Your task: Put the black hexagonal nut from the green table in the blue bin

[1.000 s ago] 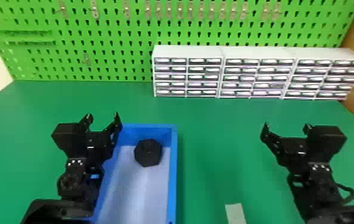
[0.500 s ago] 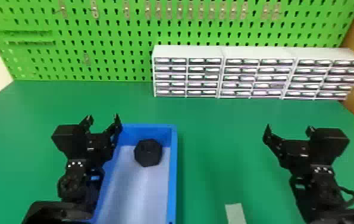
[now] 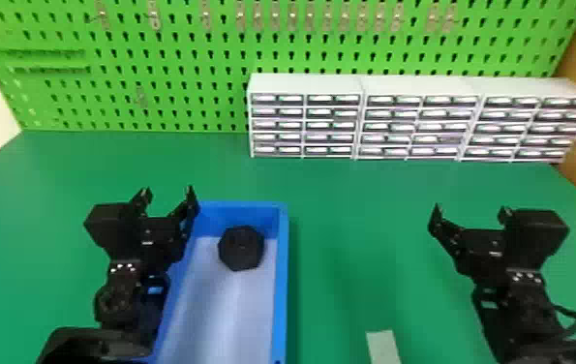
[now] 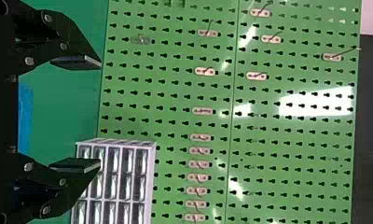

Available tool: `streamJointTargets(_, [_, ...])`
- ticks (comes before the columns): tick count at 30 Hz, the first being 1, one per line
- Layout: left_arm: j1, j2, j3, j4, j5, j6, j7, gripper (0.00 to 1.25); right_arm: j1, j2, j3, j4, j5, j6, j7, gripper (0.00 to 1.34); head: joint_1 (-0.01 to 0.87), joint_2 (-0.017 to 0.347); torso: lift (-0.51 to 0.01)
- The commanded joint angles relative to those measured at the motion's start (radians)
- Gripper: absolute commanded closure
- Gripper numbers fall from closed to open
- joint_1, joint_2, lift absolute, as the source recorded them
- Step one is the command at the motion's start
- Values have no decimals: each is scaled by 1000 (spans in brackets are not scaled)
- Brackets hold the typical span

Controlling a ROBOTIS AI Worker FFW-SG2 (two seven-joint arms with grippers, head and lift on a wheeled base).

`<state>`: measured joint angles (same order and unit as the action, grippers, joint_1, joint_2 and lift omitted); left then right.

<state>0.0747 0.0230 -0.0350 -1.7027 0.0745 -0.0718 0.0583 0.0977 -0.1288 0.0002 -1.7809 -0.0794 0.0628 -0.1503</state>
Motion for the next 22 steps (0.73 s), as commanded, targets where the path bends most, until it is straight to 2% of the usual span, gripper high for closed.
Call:
streamJointTargets(1, [0,0,1,0,1,-3,0,502,-1,1,-3,0,0,0,0,173,657,57,-95])
streamJointTargets(22, [2,-3,-2,0,2,-3,0,502,8,1,-8,-11,0,6,0,173,657,57,-95])
